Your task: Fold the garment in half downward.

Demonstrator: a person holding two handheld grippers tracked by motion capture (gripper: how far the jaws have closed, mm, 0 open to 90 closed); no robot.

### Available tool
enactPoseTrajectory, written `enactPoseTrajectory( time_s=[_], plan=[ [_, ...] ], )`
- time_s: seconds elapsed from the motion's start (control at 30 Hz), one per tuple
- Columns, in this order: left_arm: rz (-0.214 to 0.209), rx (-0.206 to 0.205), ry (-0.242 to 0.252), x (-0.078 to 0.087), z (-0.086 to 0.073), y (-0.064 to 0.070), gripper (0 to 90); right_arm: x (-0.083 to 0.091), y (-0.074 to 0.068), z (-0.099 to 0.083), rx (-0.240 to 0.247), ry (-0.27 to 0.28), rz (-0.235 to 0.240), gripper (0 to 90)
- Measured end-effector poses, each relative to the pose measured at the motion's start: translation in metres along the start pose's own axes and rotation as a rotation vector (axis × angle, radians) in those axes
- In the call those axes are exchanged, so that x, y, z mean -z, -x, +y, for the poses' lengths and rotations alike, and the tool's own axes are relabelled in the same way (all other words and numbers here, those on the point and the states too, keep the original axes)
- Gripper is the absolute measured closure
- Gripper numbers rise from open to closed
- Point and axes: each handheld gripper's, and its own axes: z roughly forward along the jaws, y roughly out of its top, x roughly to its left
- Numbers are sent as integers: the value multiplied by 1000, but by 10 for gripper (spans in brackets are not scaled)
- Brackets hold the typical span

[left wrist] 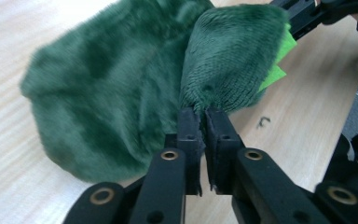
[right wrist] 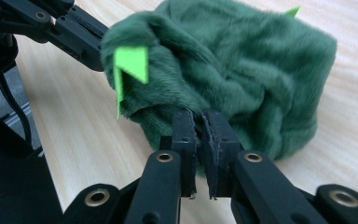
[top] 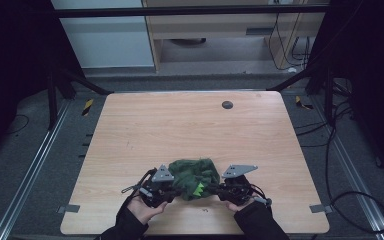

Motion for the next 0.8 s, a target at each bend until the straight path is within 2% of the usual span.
enactPoseTrajectory(
  time_s=[0.1, 0.17, 0.23, 0.33, 0.4, 0.5, 0.6, 0.7, 0.8],
  plan=[
    [11, 1, 3, 7, -8, 0, 779, 6, -1, -3, 0, 11, -3, 828],
    [19, 2, 7, 11, -10, 0, 774, 10, 0, -3, -5, 16, -10, 828],
    [36, 10, 22, 21, -13, -2, 758, 18, 2, -1, -8, 49, -24, 852],
    [64, 29, 45, 31, -14, -8, 750, 20, 5, 2, -19, 70, -42, 880],
    [86, 47, 58, 33, -11, -13, 755, 17, 7, 6, -22, 84, -53, 899],
    [133, 71, 65, 27, -5, -22, 790, 8, 9, 14, -30, 96, -65, 900],
    [152, 78, 74, 16, 0, -28, 829, -4, 9, 19, -36, 90, -57, 900],
    [141, 67, 53, 3, -2, -25, 856, -14, 4, 18, -21, 52, -37, 900],
    [136, 57, 32, -2, -5, -21, 857, -16, 2, 14, -13, 33, -37, 900]
  ],
)
